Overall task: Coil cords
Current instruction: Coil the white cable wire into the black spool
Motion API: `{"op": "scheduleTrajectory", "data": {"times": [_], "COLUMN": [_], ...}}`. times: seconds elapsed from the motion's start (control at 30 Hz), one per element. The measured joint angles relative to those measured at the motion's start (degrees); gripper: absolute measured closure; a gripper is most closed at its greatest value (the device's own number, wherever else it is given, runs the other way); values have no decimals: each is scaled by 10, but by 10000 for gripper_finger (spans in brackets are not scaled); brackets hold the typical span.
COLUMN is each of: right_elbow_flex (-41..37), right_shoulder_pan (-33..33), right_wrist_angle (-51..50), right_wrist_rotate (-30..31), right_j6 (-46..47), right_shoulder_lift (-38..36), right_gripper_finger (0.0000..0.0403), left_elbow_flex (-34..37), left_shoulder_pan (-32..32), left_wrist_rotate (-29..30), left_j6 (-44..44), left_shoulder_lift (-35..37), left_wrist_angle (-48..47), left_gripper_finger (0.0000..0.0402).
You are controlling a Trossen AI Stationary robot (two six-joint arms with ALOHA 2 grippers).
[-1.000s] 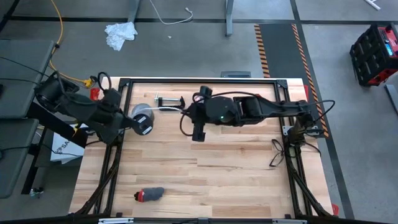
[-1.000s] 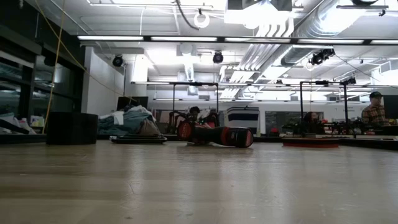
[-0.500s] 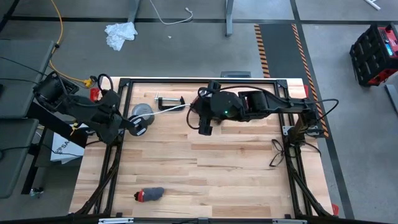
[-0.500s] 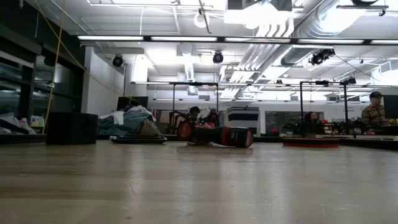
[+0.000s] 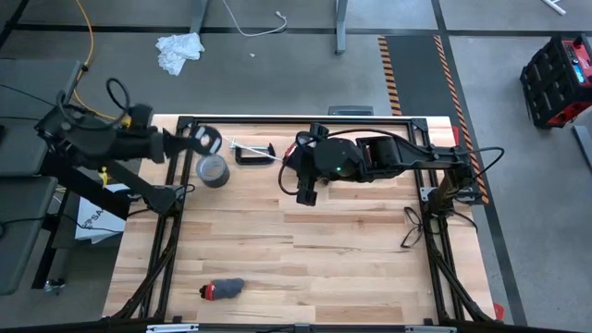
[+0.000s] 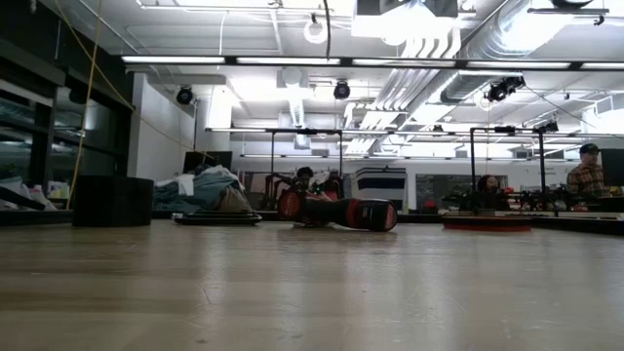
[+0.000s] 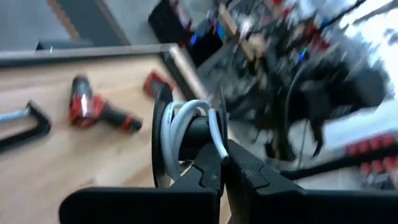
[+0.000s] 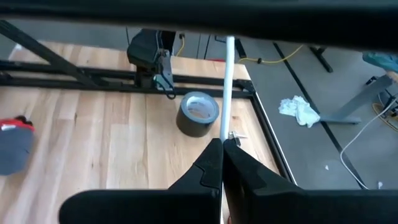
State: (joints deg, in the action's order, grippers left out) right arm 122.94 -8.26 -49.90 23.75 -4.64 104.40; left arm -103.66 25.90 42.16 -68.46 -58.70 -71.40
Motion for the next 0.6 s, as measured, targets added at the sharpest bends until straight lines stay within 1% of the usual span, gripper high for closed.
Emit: {"op": "scheduleTrajectory", "data": {"times": [0.1, 0.27, 0.37, 0.47, 0.6], "right_elbow_flex": [0, 0, 0, 0, 0], "right_shoulder_pan": [-4, -14, -20, -27, -33], "right_wrist_angle": [25, 96, 149, 210, 278], "right_wrist_rotate": [-1, -13, -36, -63, -89], "right_j6": [6, 7, 7, 2, 1], "right_shoulder_lift": [2, 6, 17, 33, 60], "right_gripper_finger": [402, 403, 403, 403, 403], "left_elbow_flex": [0, 0, 0, 0, 0], "left_shoulder_pan": [-15, -54, -82, -113, -158], "left_wrist_rotate": [34, 47, 42, 25, -25], "left_j6": [32, 79, 86, 88, 120], "left_shoulder_lift": [1, -9, -19, -32, -52], "left_wrist_angle": [56, 125, 140, 169, 235], "left_gripper_finger": [402, 401, 402, 402, 401]}}
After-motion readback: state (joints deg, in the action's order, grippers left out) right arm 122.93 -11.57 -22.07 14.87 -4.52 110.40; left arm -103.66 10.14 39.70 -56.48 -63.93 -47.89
